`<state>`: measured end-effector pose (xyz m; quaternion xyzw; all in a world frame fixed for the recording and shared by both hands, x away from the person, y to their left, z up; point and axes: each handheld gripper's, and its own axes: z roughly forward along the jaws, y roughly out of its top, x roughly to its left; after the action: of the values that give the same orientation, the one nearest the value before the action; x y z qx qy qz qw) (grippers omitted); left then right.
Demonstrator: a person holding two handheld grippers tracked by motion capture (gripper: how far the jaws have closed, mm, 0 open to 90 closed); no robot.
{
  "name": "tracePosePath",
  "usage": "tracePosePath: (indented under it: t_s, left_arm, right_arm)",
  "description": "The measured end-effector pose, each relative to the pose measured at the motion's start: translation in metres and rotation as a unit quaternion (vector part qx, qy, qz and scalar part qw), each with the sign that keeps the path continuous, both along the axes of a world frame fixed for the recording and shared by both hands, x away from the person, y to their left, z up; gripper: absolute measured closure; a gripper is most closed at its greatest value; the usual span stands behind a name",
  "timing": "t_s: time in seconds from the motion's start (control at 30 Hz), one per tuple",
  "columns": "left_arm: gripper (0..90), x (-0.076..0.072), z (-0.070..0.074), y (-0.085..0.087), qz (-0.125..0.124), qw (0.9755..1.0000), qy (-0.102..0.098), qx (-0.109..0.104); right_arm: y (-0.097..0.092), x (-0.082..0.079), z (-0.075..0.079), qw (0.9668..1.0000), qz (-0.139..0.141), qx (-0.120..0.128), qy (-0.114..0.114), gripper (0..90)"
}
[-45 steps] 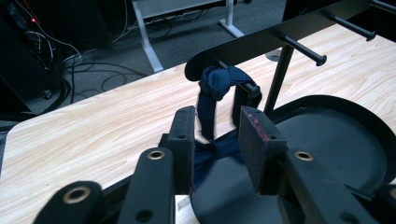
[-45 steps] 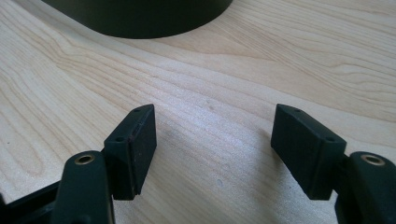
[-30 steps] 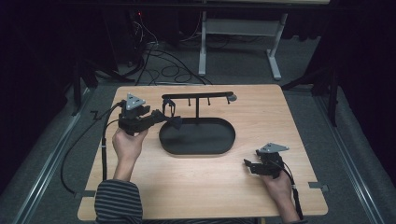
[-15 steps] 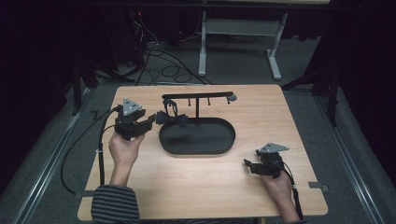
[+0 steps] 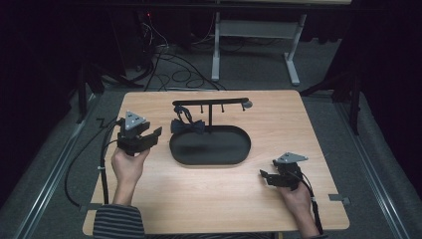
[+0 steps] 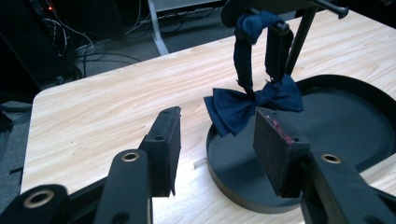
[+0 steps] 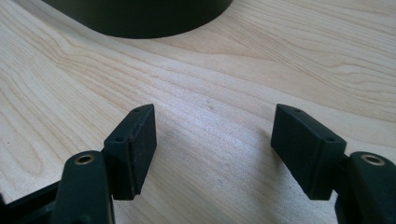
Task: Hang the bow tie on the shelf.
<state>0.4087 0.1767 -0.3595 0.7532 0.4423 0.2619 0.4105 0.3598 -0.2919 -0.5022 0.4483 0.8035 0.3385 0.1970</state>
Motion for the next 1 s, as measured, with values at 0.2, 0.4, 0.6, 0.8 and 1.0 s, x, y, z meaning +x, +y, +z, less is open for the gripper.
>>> tracePosePath:
  t_s: [0.2, 0.4, 0.6, 0.8, 1.0]
  left_arm:
    - [51.5, -0.004, -0.003, 0.003, 0.002, 1.0000, 0.001, -0.002]
    - [51.0, -0.008, -0.005, 0.005, 0.001, 1.0000, 0.002, -0.004]
    - [51.1, -0.013, -0.009, 0.010, 0.007, 0.9999, -0.006, -0.011]
    - [51.0, -0.016, -0.012, 0.013, 0.008, 0.9998, -0.004, -0.016]
    - [50.5, -0.021, -0.015, 0.018, 0.014, 0.9996, -0.005, -0.025]
  right_arm:
    - [0.000, 0.000, 0.000, 1.0000, 0.001, 0.000, 0.000, 32.6]
    - [0.000, 0.000, 0.000, 1.0000, 0.000, 0.000, 0.000, 32.6]
    - [0.000, 0.000, 0.000, 1.0000, 0.000, 0.000, 0.000, 32.6]
    - [0.000, 0.000, 0.000, 1.0000, 0.000, 0.000, 0.000, 32.6]
    - [0.000, 0.000, 0.000, 1.0000, 0.000, 0.000, 0.000, 32.6]
